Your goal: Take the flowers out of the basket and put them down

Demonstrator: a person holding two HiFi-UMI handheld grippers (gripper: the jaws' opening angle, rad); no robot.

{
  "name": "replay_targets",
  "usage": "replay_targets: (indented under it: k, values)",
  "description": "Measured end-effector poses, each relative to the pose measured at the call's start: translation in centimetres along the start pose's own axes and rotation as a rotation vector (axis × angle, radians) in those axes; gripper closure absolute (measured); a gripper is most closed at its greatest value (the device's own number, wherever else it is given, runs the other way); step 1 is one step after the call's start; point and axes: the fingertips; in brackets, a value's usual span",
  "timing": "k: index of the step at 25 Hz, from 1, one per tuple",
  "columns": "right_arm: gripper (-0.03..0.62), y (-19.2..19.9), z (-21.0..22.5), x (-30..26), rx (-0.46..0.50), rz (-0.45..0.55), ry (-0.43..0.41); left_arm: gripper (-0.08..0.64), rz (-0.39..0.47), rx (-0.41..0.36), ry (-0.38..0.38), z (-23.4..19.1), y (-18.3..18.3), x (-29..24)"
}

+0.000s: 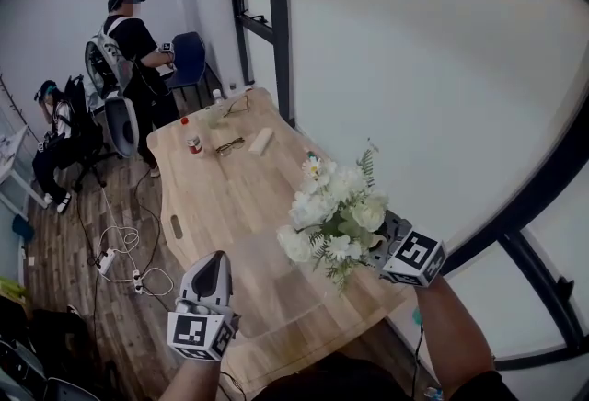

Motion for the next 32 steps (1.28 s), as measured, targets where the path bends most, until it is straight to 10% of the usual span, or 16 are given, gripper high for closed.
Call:
replay_targets:
  k: [32]
  values:
    - [0.371,12.5,4.6,9.9,-0.148,-0.059,0.266,0.555,0.001,-0.077,0.152,10.6,1.5,-8.4]
Point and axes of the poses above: the fingertips, and each gripper's own axes: x backward along the fingers, z to its right, y out of its underside, and after that the axes turned 3 degrees about -y, right-handed
